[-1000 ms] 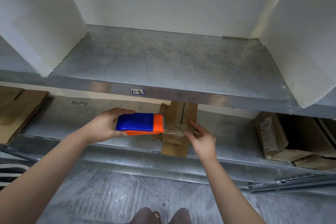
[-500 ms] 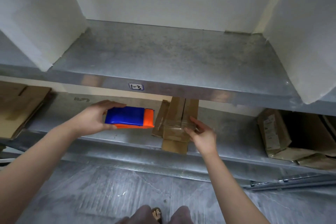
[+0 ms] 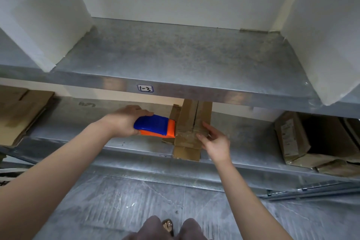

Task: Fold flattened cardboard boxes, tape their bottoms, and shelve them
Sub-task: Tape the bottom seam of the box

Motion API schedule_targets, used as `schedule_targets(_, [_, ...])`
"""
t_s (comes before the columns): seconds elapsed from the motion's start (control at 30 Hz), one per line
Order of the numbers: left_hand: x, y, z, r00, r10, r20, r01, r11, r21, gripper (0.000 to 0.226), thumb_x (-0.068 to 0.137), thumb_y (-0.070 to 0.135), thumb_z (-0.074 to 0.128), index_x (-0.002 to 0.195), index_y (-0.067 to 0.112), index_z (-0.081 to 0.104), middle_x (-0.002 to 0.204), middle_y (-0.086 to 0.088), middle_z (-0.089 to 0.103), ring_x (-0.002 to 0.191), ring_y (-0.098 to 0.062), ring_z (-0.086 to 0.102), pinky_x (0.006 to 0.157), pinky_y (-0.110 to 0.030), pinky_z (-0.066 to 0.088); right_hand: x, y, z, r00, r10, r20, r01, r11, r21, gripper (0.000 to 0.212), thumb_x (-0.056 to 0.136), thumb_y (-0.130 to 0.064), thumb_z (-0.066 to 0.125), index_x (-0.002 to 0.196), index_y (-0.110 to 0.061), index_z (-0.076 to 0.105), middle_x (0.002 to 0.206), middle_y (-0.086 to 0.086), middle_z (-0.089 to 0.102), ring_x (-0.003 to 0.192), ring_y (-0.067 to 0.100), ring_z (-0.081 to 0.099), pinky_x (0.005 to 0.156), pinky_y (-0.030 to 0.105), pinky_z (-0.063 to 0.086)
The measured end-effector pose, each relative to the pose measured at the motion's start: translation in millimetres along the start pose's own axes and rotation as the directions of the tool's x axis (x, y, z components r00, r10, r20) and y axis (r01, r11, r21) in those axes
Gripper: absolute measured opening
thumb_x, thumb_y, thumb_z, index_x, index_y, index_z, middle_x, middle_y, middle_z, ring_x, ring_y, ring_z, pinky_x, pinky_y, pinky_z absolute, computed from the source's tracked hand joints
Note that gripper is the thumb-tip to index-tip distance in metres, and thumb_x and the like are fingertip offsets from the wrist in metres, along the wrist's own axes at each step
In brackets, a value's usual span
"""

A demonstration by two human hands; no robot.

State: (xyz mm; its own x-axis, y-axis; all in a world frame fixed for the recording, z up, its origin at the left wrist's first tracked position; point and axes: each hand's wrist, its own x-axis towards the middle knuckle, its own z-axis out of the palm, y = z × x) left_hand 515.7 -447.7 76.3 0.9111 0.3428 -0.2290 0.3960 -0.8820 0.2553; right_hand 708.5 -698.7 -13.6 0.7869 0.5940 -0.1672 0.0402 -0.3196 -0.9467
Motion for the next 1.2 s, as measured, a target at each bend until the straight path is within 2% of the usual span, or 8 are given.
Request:
schedule_targets(0.13, [3, 10, -1, 0.999, -0.04, 0.025, 0.04, 0.999, 0.027, 0.065, 0.079, 0.032, 0.073, 0.139, 0.031, 0.046, 0.12, -0.004, 0.058, 0.109, -0.023, 0.054, 0.092, -0.031, 0.043, 1, 1, 1, 1.0, -0.002, -0.004, 0.002, 1.0, -0.005, 0.044, 0.078, -0.037, 0.077, 0.119, -0.045, 0.062, 0.124, -0.012, 0.065, 0.106, 0.004, 0.058, 0.093, 0.039, 0.056])
schedule_targets(0.37, [0, 7, 7, 0.989, -0.14, 0.05, 0.145, 0.984, -0.103, 0.077, 0.07, 0.029, 0.083, 0.139, 0.026, 0.048, 0.128, -0.001, 0.057, 0.113, -0.02, 0.053, 0.093, -0.027, 0.042, 3, 5, 2, 1.0, 0.005, 0.005, -0.005, 0.999, 0.032, 0.039, 0.07, -0.051, 0.077, 0.101, -0.066, 0.059, 0.112, -0.021, 0.063, 0.111, 0.009, 0.062, 0.089, 0.041, 0.057])
schedule_targets(0.63, [3, -3, 7, 0.991, -0.119, 0.069, 0.129, 0.976, -0.173, 0.072, 0.073, 0.023, 0.081, 0.137, 0.028, 0.049, 0.128, 0.002, 0.055, 0.117, -0.018, 0.05, 0.092, -0.024, 0.036, 3, 6, 2, 1.0, 0.004, 0.005, -0.005, 0.998, 0.061, 0.04, 0.069, -0.049, 0.078, 0.102, -0.064, 0.061, 0.107, -0.028, 0.063, 0.11, 0.009, 0.063, 0.09, 0.042, 0.057])
schedule_targets(0.83, [-10, -16, 18, 0.988, -0.145, 0.048, 0.152, 0.962, -0.225, 0.074, 0.076, 0.023, 0.081, 0.141, 0.026, 0.045, 0.133, -0.001, 0.053, 0.12, -0.018, 0.046, 0.091, -0.021, 0.03, 3, 6, 3, 1.0, 0.014, 0.007, -0.015, 0.997, 0.07, 0.04, 0.072, -0.043, 0.079, 0.102, -0.063, 0.061, 0.114, -0.021, 0.064, 0.113, 0.01, 0.062, 0.093, 0.042, 0.056])
schedule_targets(0.97, [-9, -22, 16, 0.987, -0.149, 0.068, 0.161, 0.958, -0.236, 0.074, 0.076, 0.022, 0.081, 0.141, 0.027, 0.045, 0.131, -0.003, 0.053, 0.118, -0.02, 0.047, 0.091, -0.023, 0.031, 2, 4, 5, 1.0, 0.028, 0.004, -0.029, 0.997, 0.069, 0.041, 0.066, -0.052, 0.078, 0.101, -0.064, 0.062, 0.115, -0.02, 0.065, 0.112, 0.011, 0.063, 0.093, 0.042, 0.055])
schedule_targets(1.03, [-6, -18, 16, 0.985, -0.144, 0.092, 0.161, 0.962, -0.222, 0.075, 0.076, 0.031, 0.079, 0.142, 0.029, 0.043, 0.127, -0.003, 0.052, 0.114, -0.02, 0.047, 0.087, -0.022, 0.03, 2, 4, 6, 1.0, 0.031, -0.002, -0.03, 0.997, 0.07, 0.044, 0.061, -0.059, 0.076, 0.102, -0.065, 0.061, 0.118, -0.016, 0.067, 0.112, 0.011, 0.064, 0.093, 0.042, 0.055])
schedule_targets(1.13, [-2, -8, 18, 0.987, -0.111, 0.113, 0.133, 0.969, -0.208, 0.092, 0.058, 0.065, 0.06, 0.142, 0.033, 0.041, 0.116, -0.001, 0.05, 0.105, -0.018, 0.048, 0.083, -0.022, 0.03, 2, 5, 7, 1.0, 0.026, -0.017, -0.025, 0.997, 0.066, 0.045, 0.06, -0.06, 0.075, 0.102, -0.066, 0.061, 0.118, -0.015, 0.067, 0.111, 0.01, 0.064, 0.093, 0.043, 0.055])
schedule_targets(1.2, [-1, -9, 19, 0.988, -0.106, 0.109, 0.127, 0.969, -0.213, 0.093, 0.056, 0.069, 0.056, 0.142, 0.036, 0.041, 0.115, 0.002, 0.049, 0.103, -0.017, 0.048, 0.084, -0.024, 0.031, 2, 5, 7, 0.999, 0.029, -0.02, -0.027, 0.998, 0.058, 0.044, 0.061, -0.059, 0.075, 0.102, -0.066, 0.061, 0.118, -0.015, 0.067, 0.111, 0.011, 0.064, 0.092, 0.043, 0.056])
